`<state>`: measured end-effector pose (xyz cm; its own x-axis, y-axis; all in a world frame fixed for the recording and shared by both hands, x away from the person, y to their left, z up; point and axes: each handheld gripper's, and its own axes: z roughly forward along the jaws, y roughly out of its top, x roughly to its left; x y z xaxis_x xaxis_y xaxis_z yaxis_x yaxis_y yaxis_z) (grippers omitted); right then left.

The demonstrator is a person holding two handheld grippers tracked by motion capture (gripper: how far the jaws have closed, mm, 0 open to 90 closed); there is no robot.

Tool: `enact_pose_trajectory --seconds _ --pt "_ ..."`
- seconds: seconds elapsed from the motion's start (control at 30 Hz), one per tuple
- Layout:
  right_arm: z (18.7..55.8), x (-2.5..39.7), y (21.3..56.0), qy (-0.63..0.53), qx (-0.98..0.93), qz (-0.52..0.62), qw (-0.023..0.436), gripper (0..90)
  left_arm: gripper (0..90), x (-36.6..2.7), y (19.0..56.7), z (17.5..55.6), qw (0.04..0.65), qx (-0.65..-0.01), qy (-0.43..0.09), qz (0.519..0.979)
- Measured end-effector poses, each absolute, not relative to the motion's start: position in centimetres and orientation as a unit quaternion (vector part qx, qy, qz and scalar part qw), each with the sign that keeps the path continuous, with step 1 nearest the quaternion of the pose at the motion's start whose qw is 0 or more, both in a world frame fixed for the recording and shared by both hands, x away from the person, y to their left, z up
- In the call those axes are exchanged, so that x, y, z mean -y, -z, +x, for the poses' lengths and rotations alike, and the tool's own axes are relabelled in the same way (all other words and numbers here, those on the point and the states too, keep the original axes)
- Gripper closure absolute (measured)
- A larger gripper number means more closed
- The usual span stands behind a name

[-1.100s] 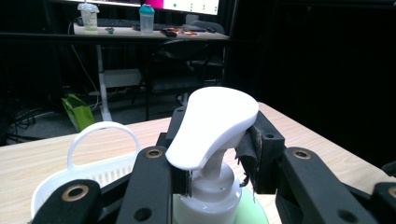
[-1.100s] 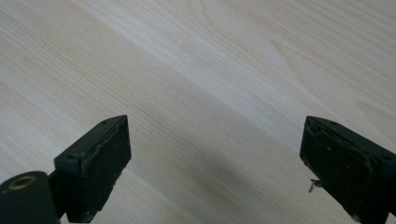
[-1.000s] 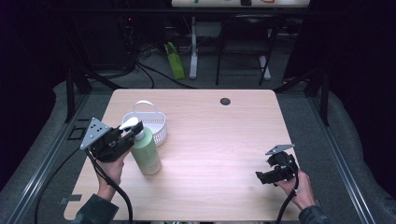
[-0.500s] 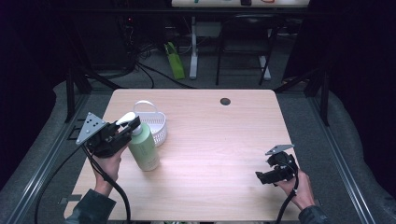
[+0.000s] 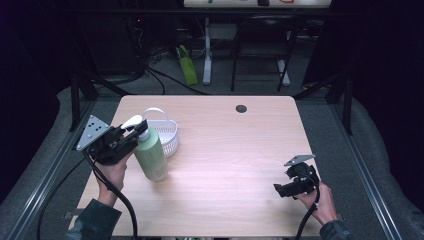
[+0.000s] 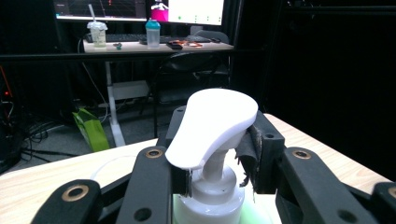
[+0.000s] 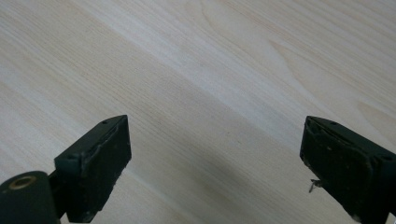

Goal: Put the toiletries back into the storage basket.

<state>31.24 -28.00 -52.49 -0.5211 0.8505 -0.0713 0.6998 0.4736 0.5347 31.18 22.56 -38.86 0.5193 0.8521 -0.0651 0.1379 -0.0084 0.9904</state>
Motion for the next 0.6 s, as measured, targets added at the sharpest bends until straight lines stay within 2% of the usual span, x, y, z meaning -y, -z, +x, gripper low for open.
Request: enact_pose_trajectory --seconds 0.6 --pt "31.3 28.1 52.4 -0.226 -0.842 0.459 0.169 8.3 66.4 -22.6 37.0 31.2 0.594 -0.377 -0.316 0.637"
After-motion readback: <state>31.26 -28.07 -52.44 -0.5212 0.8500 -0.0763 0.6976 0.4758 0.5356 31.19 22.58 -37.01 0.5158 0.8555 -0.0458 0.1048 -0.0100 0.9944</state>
